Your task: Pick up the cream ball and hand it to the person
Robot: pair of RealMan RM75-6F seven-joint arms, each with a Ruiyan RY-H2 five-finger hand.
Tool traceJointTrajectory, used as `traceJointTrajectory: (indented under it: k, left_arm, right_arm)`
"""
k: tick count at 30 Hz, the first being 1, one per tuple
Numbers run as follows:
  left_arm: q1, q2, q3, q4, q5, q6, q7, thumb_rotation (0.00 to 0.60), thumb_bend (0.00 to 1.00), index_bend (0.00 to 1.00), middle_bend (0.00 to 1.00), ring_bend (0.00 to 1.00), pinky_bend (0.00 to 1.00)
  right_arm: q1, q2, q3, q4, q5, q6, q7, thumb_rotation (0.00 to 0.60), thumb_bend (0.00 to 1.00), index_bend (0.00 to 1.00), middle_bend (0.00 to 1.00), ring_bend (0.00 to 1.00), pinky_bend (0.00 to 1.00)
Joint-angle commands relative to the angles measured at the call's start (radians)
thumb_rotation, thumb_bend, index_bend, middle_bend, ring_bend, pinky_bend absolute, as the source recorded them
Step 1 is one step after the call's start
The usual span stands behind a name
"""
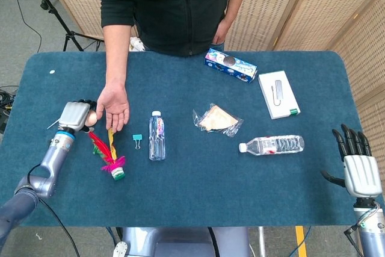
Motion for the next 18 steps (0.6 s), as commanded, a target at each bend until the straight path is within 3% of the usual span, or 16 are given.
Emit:
traceJointTrajectory:
  k: [1, 8, 11, 13, 18]
  left_arm:
    - [0.011, 0.001, 0.001, 0.003, 0.001, 0.028, -0.005, 0.600, 0.24, 0.67, 0.61, 0.51, 0.58]
    - [0.058, 0.096, -0.007, -0.098, -0.002, 0.123, -0.018, 0.600, 0.26, 0.68, 0.62, 0.52, 0.58]
    - [0.088, 0.179, -0.017, -0.221, 0.019, 0.227, -0.058, 0.600, 0.25, 0.68, 0.62, 0.52, 0.59]
    - [0.127, 0.262, -0.031, -0.344, 0.057, 0.373, -0.123, 0.600, 0.23, 0.68, 0.62, 0.52, 0.58]
    - [0.204, 0.379, -0.053, -0.491, 0.087, 0.566, -0.188, 0.600, 0.18, 0.68, 0.62, 0.52, 0.58]
  right_arm:
    - [0.000, 0.002, -0.001, -0.002, 0.001, -0.002, 0.003, 0.600, 0.00, 0.00, 0.00, 0.00, 0.03]
    - [-0.002, 0.013, -0.006, -0.019, -0.003, -0.002, 0.011, 0.600, 0.00, 0.00, 0.00, 0.00, 0.03]
    - [-0.005, 0.019, -0.008, -0.028, -0.005, 0.000, 0.013, 0.600, 0.00, 0.00, 0.00, 0.00, 0.03]
    - [-0.007, 0.024, -0.010, -0.037, -0.007, 0.004, 0.015, 0.600, 0.00, 0.00, 0.00, 0.00, 0.03]
    - [-0.010, 0.033, -0.013, -0.047, -0.013, 0.008, 0.024, 0.600, 0.00, 0.00, 0.00, 0.00, 0.03]
